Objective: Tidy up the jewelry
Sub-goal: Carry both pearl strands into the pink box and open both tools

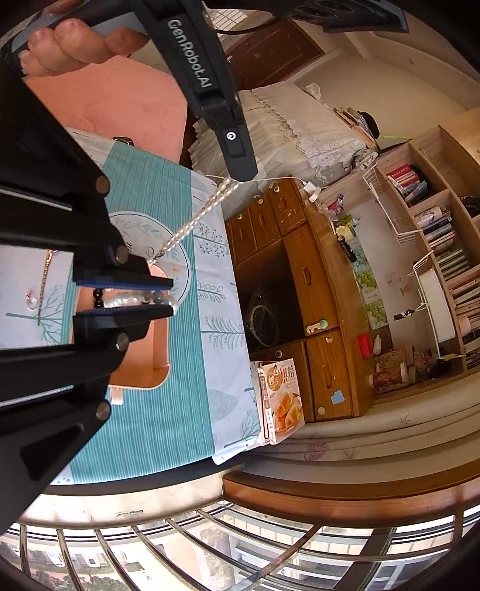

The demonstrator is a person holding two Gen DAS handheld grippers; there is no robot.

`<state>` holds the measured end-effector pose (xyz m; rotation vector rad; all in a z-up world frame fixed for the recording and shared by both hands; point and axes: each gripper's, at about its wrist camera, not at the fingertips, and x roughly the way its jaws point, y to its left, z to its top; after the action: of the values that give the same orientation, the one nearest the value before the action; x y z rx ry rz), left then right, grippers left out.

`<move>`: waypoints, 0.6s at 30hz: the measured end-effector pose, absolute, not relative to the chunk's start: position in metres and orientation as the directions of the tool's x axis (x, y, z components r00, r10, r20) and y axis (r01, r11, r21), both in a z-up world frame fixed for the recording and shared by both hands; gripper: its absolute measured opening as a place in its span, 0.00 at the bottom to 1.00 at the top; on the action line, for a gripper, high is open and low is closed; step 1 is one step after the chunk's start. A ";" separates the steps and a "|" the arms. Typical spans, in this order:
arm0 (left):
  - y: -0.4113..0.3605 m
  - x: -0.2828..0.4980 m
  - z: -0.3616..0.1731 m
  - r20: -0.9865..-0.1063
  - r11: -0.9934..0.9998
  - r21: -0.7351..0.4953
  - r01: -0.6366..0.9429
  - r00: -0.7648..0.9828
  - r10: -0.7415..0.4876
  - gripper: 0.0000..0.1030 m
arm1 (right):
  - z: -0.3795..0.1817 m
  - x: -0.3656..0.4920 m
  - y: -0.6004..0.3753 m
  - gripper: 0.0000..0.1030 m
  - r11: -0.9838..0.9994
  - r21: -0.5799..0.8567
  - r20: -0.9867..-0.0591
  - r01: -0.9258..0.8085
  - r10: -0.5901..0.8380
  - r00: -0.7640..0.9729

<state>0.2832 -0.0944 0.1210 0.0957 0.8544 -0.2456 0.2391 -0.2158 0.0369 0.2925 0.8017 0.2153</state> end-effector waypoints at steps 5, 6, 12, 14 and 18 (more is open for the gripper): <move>-0.101 0.313 0.065 -0.815 0.966 -0.042 0.257 0.551 -0.182 0.03 | 0.008 0.275 -0.219 0.08 0.941 0.335 -0.738 -0.048 0.294 0.608; -0.103 0.317 0.052 -0.827 0.965 -0.041 0.260 0.533 -0.179 0.03 | 0.000 0.280 -0.219 0.08 0.944 0.327 -0.751 -0.040 0.285 0.595; -0.111 0.326 -0.016 -0.881 0.959 -0.018 0.283 0.448 -0.149 0.03 | -0.048 0.297 -0.220 0.08 0.954 0.299 -0.812 -0.006 0.258 0.523; -0.113 0.327 -0.030 -0.889 0.954 -0.012 0.299 0.434 -0.147 0.03 | -0.059 0.302 -0.220 0.08 0.958 0.288 -0.823 0.001 0.247 0.511; -0.113 0.322 -0.045 -0.894 0.945 0.009 0.328 0.425 -0.139 0.37 | -0.072 0.304 -0.221 0.08 0.958 0.286 -0.836 0.015 0.241 0.494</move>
<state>0.3220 -0.1131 -0.0448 0.1933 1.0945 -0.2942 0.3043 -0.2209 -0.0718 0.2707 1.0491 0.1390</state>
